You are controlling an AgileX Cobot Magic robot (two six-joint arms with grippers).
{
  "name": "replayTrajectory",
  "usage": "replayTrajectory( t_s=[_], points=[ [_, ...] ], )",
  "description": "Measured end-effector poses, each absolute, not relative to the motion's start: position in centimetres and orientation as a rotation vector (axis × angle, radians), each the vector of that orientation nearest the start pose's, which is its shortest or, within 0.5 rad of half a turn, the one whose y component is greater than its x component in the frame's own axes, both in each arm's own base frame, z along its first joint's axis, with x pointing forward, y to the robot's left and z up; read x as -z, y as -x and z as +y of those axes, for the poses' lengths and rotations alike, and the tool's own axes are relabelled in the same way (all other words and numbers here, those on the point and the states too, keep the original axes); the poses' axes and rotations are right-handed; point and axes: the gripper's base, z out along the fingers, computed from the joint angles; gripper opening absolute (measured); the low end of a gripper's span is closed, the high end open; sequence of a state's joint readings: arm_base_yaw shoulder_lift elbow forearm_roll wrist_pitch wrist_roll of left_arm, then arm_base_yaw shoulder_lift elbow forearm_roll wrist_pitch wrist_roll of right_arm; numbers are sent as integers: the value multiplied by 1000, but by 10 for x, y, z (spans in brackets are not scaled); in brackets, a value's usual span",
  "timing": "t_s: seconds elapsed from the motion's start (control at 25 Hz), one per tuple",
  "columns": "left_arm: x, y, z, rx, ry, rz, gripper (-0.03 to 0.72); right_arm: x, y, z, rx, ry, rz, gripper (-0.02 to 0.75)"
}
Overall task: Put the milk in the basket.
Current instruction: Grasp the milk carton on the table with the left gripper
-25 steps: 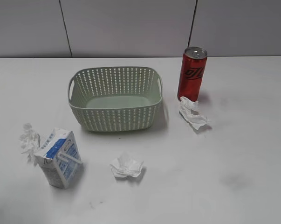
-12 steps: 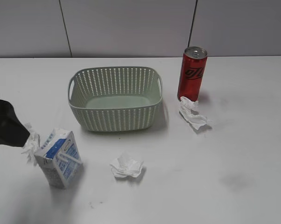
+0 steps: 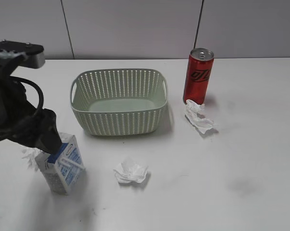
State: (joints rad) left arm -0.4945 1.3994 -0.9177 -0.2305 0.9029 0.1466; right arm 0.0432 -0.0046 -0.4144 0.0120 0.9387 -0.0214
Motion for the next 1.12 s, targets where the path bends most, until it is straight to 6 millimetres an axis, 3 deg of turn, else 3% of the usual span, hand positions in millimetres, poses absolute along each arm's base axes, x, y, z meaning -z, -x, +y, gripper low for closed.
replayTrajectory(
  t_s=[0.32, 0.84, 1.0, 1.12],
  points=[
    [-212, -237, -146, 342, -726, 2868, 657, -263, -9, 1, -28, 64, 2002, 589],
    [-167, -254, -155, 308, -708, 2941, 636, -263, -9, 1, -28, 64, 2002, 589],
    [-161, -256, -156, 297, -710, 2951, 568, -263, -9, 1, -28, 64, 2002, 589],
    [-159, -256, -156, 295, -711, 2957, 463, -263, -9, 1, -28, 64, 2002, 589]
  ],
)
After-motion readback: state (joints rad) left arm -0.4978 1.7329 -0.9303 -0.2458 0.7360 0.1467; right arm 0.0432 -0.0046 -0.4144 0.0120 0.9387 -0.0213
